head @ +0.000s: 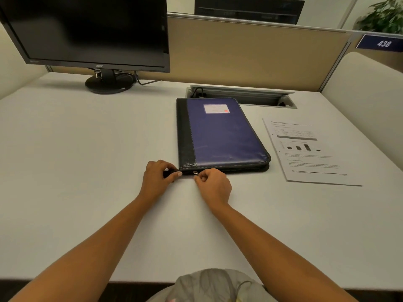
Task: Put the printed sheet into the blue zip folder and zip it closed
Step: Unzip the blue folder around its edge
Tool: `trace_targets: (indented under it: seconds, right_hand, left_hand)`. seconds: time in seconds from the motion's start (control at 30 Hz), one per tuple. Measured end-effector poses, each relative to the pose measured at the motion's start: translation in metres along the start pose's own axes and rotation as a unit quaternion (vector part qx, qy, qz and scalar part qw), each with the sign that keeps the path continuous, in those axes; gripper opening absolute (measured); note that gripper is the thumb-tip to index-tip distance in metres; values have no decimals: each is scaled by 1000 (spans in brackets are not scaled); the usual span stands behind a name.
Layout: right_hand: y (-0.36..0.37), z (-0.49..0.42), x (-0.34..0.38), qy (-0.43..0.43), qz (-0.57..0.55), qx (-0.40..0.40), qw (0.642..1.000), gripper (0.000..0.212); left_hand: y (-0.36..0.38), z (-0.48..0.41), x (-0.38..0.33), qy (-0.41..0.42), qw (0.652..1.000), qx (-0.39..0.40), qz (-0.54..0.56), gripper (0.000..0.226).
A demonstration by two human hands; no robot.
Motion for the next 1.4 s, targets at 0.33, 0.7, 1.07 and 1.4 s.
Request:
trace_targets:
  seconds: [0.33,0.7,1.07,1.4]
  right_hand:
    - [-3,-1,-7,-69,-53,8,996,15]
    - [14,5,12,-150,-42,39,987,15]
    - [23,10,21,-231,-33,100,967,18]
    - [4,4,7,-190,-94,70,975,20]
  left_hand:
    - [5,2,2,42,997,2,-70,20]
    - [4,2,-1,54,995,40,-75,21]
    - [-1,4,-4,20,996,71,-46,33]
    - [-3,4,-3,1,998,32,-49,32]
Point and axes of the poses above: each hand's wrist, its own z-axis away from the middle knuckle, its own y-axis out of the palm, x = y × z, the point moved 2 cm from there along -z, towards the middle knuckle, and after that the axes turned 11 degrees about -y, right-handed, at the moved point
